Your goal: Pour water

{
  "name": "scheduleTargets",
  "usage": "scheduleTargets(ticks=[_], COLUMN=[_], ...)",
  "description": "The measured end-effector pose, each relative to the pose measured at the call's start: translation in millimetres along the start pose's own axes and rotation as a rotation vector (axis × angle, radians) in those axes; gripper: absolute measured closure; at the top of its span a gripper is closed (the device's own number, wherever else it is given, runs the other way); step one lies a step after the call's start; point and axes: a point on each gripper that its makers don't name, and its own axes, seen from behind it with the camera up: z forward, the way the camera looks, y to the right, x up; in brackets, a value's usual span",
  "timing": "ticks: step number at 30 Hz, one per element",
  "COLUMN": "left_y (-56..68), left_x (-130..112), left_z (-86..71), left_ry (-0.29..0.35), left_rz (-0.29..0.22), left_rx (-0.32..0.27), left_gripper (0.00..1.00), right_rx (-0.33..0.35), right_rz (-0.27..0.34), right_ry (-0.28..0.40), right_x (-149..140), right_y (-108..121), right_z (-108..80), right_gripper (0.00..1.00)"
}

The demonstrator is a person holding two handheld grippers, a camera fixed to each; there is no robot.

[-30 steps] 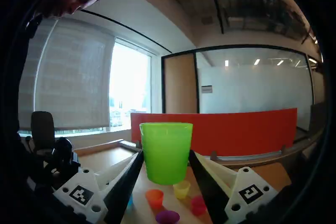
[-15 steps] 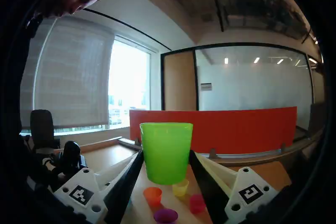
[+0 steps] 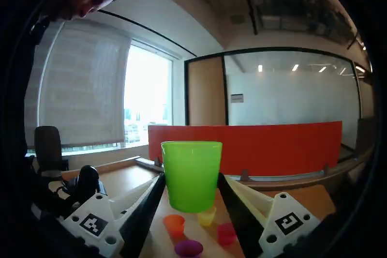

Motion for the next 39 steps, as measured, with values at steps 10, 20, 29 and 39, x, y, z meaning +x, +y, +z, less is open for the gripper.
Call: scheduleTargets(ticks=[10,20,29,39], left_y=[-0.7,-2.7,-2.8,-3.0], left_x=[-1,-6,-8,-13], left_z=[5.6,8.1,9.5,11.2], left_ry=[-0.018,-0.043,-0.065,-0.093], left_rz=[-0.014,-0.031,-0.032,-0.039], left_rx=[-0.007,-0.01,-0.008,-0.009], left_gripper=[0.08,0.07,0.09,0.09], right_rx=[-0.005,-0.007,-0.008,-0.013], right_rz=[0.004,0.007,0.011,0.014], right_ry=[0.001,0.0,0.004,0.005], right_x=[1,-1,1,0], right_y=[5,8,9,11], right_z=[1.1,2.9,2.5,0.9], right_gripper=[0.18,0.18,0.18,0.18])
